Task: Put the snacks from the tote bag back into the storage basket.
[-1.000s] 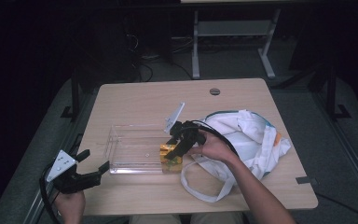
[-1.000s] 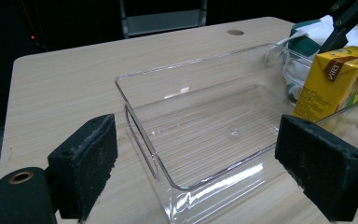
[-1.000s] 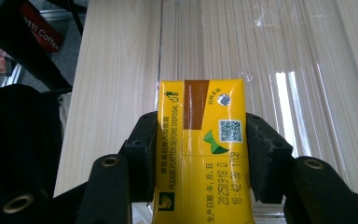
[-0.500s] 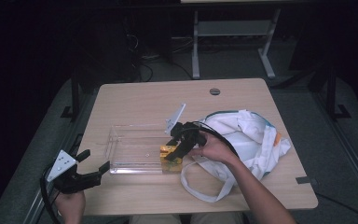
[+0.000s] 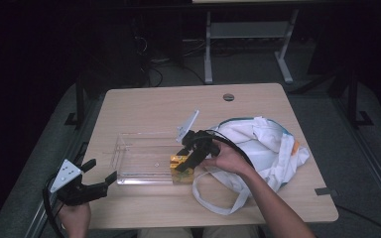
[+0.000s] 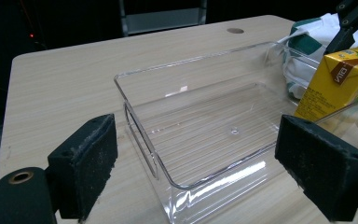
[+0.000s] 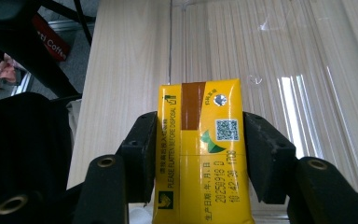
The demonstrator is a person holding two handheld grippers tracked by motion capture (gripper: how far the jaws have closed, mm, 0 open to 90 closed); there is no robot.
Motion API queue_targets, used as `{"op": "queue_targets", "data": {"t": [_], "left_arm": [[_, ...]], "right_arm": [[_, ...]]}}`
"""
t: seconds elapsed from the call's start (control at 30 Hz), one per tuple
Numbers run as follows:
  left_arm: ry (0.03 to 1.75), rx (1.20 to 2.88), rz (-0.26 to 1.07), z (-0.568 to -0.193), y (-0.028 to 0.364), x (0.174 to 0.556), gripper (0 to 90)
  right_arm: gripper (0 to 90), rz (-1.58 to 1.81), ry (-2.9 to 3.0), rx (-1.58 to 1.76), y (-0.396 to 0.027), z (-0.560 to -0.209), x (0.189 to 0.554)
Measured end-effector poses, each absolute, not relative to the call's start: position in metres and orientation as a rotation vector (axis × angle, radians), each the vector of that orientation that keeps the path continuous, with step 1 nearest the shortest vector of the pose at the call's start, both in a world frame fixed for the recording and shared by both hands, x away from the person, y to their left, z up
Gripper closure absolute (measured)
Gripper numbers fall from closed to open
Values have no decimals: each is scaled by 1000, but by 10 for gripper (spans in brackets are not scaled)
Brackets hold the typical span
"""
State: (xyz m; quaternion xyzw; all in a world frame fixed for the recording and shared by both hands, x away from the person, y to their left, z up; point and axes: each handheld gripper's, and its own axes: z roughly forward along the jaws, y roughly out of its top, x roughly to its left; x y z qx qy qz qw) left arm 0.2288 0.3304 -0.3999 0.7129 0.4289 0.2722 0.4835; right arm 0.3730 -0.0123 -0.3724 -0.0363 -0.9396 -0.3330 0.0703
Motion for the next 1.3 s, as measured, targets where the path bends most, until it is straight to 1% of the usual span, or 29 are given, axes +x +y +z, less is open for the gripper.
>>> {"op": "queue_targets", "data": {"t": [0.4,0.6,0.8,0.87,1.0,1.3], "left_arm": [[1046,1736,662,-400,331,229,126],[1047,1746,661,-400,331,229,126],[1048,1743,658,-401,330,230,126],[1043,1747,658,-400,329,229,126],[1037,1755,659,-400,328,230,126],[1043,1753,653,-401,327,231,126]], "right_arm": [[482,-1010,-2841,-103,-13,-372,371],[464,-1009,-2843,-114,-12,-372,369],[428,-1003,-2851,-114,-12,-372,368],[396,-1005,-2849,-117,-12,-371,368],[362,-1009,-2853,-153,-15,-369,368],[342,-1040,-2856,-191,-23,-362,370]]}}
